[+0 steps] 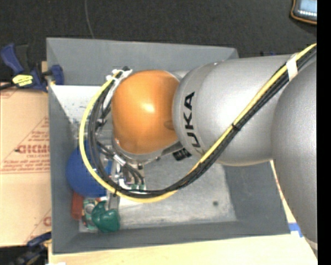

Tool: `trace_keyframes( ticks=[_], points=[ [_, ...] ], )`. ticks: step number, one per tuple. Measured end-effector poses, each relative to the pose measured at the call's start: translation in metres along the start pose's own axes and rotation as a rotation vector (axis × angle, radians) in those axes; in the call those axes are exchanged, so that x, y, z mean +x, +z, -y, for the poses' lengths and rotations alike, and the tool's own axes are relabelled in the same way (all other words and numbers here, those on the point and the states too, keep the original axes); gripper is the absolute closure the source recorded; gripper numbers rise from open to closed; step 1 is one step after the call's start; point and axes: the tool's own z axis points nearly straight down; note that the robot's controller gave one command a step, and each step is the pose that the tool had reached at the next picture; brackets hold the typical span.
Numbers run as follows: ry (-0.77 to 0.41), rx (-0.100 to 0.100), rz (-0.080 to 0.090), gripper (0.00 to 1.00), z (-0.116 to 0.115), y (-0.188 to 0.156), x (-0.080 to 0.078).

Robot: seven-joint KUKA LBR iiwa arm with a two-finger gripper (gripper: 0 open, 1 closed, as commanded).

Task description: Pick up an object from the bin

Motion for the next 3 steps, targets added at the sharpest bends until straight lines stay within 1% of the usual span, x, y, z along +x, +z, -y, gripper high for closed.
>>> trace_keyframes(
  ticks=[1,2,3],
  points=[
    [0.007,-0.002,0.008,0.0,0.001,-0.004,-0.002],
    [-0.302,-0.002,0.019,0.0,0.004,0.123,0.02],
    [-0.31,-0.002,0.032,0.0,-0.002,0.136,0.019]
  ],
)
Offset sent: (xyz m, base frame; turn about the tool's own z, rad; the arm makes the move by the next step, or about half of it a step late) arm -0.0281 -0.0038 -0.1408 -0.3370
